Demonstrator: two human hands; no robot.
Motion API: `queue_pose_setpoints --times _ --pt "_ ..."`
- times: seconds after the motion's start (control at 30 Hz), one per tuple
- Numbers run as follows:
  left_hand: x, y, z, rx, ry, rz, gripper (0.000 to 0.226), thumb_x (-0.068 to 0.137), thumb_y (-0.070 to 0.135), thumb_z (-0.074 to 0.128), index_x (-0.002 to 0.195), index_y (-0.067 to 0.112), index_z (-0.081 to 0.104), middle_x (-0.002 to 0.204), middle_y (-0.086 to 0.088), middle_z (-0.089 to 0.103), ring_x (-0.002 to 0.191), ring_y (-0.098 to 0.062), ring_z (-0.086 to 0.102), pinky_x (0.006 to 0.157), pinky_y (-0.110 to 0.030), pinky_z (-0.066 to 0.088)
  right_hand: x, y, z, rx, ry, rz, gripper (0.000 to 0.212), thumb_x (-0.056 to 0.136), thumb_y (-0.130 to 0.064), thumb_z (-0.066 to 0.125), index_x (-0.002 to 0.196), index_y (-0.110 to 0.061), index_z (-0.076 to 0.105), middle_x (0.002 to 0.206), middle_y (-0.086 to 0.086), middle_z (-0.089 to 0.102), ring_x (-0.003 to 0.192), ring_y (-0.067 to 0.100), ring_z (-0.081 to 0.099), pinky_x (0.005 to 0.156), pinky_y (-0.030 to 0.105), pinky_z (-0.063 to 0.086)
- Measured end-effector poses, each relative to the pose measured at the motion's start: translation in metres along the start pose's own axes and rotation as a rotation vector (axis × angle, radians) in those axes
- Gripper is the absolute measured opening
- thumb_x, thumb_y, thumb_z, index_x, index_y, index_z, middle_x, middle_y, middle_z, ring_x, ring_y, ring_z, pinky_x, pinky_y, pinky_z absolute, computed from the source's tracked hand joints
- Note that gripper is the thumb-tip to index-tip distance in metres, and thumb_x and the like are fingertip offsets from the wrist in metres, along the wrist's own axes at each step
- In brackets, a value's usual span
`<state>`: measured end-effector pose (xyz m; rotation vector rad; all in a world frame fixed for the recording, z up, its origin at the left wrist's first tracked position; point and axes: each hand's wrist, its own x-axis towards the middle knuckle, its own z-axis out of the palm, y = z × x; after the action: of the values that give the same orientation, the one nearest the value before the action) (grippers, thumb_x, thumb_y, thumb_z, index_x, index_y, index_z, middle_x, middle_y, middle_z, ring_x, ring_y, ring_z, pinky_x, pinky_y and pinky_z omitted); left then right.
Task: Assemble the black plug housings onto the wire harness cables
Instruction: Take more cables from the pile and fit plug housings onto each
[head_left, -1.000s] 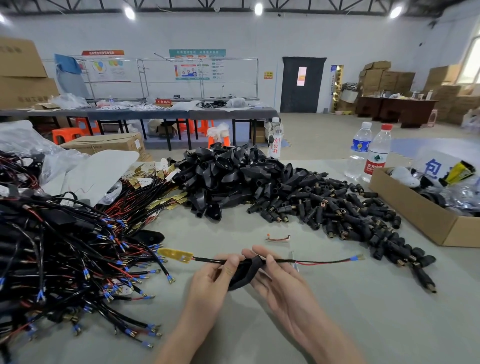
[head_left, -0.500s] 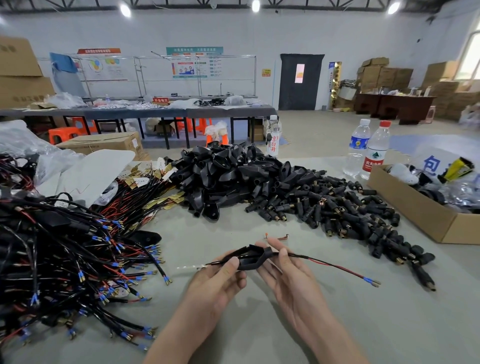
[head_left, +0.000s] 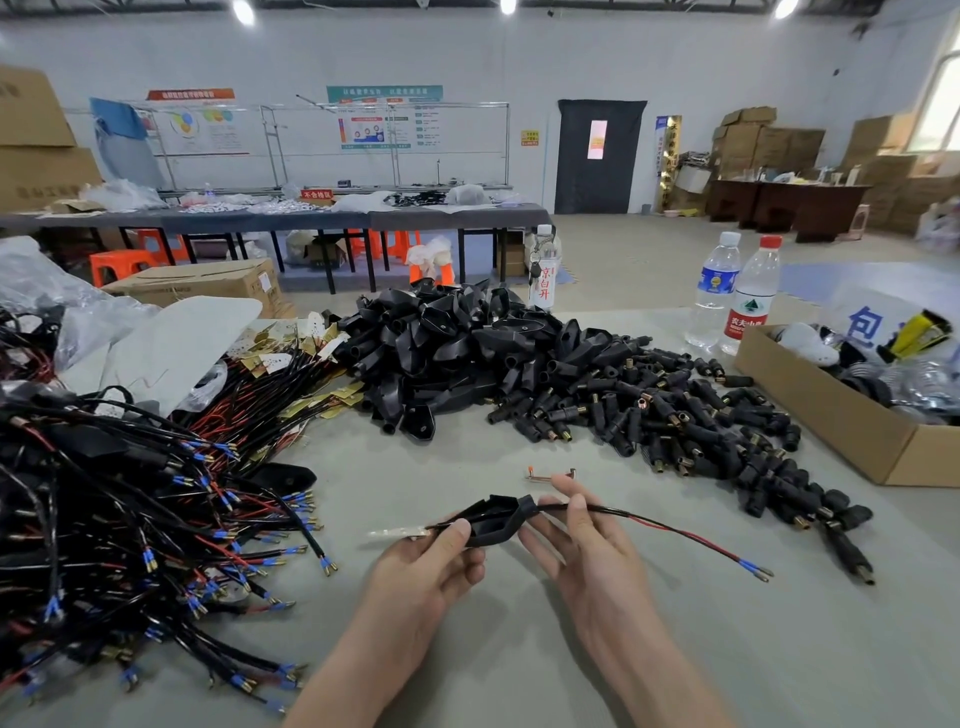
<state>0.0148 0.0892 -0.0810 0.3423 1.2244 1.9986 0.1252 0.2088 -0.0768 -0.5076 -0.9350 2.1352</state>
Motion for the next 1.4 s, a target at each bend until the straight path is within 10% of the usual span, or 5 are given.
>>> queue_pose_setpoints --times 0.53,0.8,1.4 --pt "-0.001 0.001 -0.003 0.085 -0.026 0.000 0.049 0.085 -0.006 0.067 0.126 0.014 0.049 0.093 -0.010 0.074 0.078 -0.021 0.069 0.069 -0.031 0.058 0.008 0.002 -0.006 0.099 0.148 0.012 0.026 0.103 -0.026 0.046 0.111 -0.013 0.067 0.102 0.017 0.071 0.097 0.031 0.072 0.075 0.037 0.062" --pt "0.000 0.004 -0.004 0.005 0.066 0.007 0.021 0.097 0.014 0.059 0.115 0.004 0.062 0.087 -0.012 0.071 0.074 -0.026 0.069 0.063 -0.032 0.058 0.011 -0.002 -0.010 0.147 0.233 -0.042 0.028 0.105 -0.026 0.043 0.105 -0.014 0.068 0.088 0.010 0.071 0.086 0.026 0.073 0.074 0.036 0.063" --pt "0.001 0.002 -0.011 0.404 0.133 0.272 0.013 0.095 0.003 0.060 0.107 0.009 0.063 0.068 -0.005 0.070 0.056 -0.013 0.059 0.051 -0.023 0.050 -0.001 0.018 0.006 -0.229 0.003 0.007 0.012 0.093 -0.010 0.065 0.104 -0.008 0.063 0.082 0.006 0.071 0.092 0.027 0.074 0.071 0.028 0.059"
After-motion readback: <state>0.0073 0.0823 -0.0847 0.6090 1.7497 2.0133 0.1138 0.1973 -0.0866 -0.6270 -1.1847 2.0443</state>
